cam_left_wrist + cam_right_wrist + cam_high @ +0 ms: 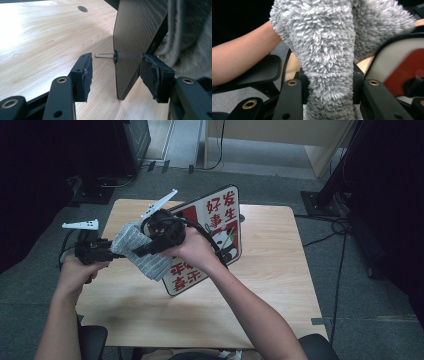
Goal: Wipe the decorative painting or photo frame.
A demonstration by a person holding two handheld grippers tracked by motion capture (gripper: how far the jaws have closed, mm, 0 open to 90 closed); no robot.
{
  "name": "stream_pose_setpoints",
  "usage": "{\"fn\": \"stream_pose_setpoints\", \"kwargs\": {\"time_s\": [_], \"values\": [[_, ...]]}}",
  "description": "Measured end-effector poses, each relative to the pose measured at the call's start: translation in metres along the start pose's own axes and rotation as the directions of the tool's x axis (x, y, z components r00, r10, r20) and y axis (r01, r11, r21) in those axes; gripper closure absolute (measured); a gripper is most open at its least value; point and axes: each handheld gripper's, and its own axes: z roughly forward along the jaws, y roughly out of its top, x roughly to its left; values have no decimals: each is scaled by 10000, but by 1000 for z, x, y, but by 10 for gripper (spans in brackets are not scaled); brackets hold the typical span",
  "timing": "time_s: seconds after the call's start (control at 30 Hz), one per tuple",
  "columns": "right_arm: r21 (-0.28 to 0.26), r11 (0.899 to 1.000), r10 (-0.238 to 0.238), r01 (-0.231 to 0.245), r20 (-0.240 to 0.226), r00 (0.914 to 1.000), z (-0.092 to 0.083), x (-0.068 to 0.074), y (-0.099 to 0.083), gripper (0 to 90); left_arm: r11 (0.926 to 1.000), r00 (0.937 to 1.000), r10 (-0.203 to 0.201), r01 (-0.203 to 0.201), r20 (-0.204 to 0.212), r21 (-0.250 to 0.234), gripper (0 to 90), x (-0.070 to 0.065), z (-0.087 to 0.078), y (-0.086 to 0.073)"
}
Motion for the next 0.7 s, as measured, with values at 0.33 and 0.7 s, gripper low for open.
{"fn": "stream_pose_setpoints", "kwargs": {"time_s": [0.33, 0.7], "values": [[-343, 9988, 357, -351, 190, 9992, -11, -8, -9, 658, 10000, 10000, -5, 5, -8, -1, 432, 0, 1, 0], [-340, 9982, 493, -487, 156, 9987, -8, -11, -20, 658, 10000, 10000, -8, 8, 25, 6, 425, 0, 1, 1]]}}
